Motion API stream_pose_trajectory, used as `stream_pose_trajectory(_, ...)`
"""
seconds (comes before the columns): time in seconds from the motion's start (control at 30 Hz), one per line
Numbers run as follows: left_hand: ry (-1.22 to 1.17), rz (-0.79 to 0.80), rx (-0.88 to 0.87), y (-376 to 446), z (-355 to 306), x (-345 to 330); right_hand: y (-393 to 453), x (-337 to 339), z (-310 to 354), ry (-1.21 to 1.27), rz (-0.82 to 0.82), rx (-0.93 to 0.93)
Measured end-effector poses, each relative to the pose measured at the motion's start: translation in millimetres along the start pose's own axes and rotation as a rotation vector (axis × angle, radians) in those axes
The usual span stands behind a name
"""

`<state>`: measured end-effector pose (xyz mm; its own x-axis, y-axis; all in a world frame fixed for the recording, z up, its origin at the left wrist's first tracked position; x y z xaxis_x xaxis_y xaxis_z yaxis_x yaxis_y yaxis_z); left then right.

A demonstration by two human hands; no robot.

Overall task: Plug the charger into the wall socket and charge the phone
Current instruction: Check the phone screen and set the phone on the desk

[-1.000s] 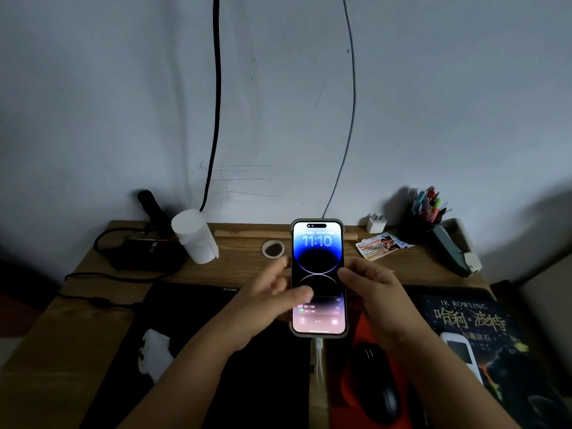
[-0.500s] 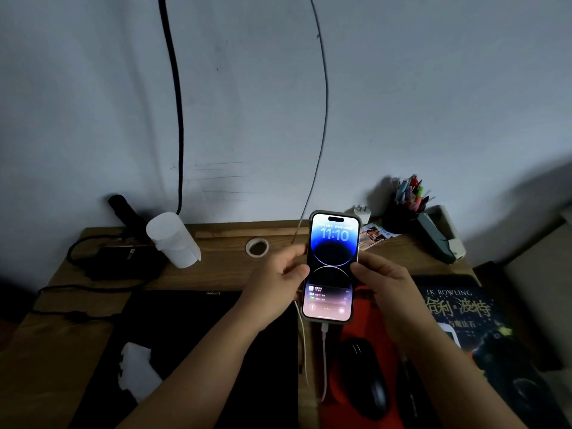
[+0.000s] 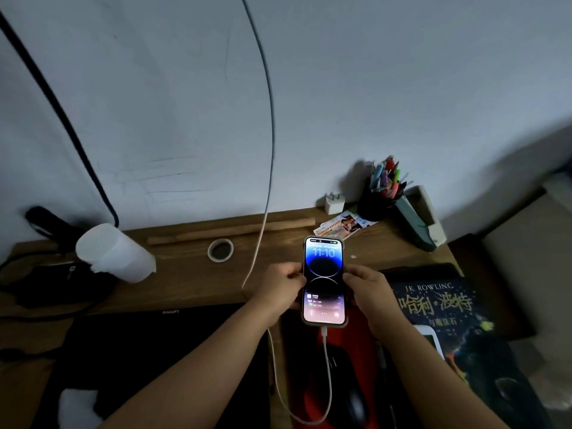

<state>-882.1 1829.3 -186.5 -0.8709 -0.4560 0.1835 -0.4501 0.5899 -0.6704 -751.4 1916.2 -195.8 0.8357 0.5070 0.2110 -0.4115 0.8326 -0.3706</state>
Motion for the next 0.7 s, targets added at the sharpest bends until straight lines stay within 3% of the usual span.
stream_pose_trajectory(0.3,0.149,-0.002,0.082,48.7,8.2,-15.3,37.6,-14.9,-29.0,-0.125,0.041,-0.11)
stream_pose_trajectory(0.7,0.353,-0.056,-0.027,52.3,16.6,-20.4,38.0,-23.1,-41.2,-0.436,0.068,0.04)
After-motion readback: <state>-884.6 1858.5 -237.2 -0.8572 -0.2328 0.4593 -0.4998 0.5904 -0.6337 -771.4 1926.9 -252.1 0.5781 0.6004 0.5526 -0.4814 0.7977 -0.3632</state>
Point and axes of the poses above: each hand's wrist, its own y-axis towards the middle knuckle, its own x-axis out of the back of the hand, z = x × y, the point moved 1 cm from there along y, towards the middle knuckle, and after that the axes turned 8 degrees about x, right-handed, at the moved point
